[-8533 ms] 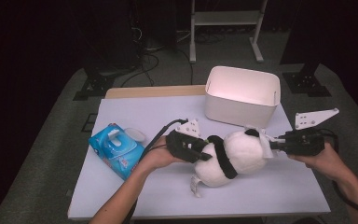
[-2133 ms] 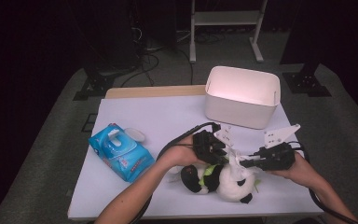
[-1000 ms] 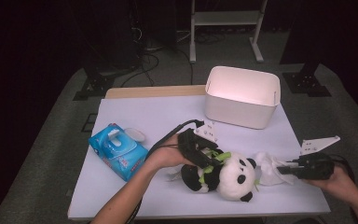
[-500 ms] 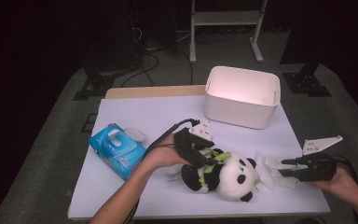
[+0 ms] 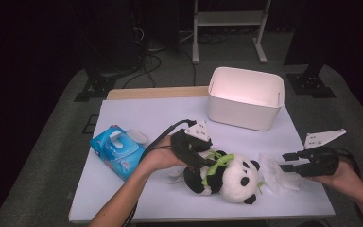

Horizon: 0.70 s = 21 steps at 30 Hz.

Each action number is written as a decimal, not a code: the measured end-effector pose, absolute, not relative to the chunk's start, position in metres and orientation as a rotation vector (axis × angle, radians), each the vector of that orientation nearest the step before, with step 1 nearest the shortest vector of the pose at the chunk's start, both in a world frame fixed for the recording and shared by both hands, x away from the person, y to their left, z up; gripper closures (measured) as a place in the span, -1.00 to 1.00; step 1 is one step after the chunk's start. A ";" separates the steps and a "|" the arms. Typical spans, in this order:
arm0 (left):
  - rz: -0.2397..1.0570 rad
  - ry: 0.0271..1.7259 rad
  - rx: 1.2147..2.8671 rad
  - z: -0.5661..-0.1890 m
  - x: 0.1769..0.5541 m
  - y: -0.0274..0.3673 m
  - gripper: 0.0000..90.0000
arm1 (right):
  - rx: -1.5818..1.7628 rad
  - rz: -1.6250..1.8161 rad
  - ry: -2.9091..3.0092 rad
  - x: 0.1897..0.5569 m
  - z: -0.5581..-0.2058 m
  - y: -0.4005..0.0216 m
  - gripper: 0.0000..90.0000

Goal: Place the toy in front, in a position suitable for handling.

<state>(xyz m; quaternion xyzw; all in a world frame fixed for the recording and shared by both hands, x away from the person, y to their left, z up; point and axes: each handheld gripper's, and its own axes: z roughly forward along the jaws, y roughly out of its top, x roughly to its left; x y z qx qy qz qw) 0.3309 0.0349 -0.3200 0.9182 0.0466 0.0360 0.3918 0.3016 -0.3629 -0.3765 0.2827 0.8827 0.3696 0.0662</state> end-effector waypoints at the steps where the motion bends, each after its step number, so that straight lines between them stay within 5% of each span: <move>1: 0.090 0.122 2.330 -0.320 0.331 0.036 -0.21 | 0.848 1.111 2.661 0.303 -0.375 -0.362 0.11; 21: 0.140 0.299 2.285 -0.337 0.329 0.093 -0.56 | 0.743 1.176 2.661 0.351 -0.346 -0.318 -0.21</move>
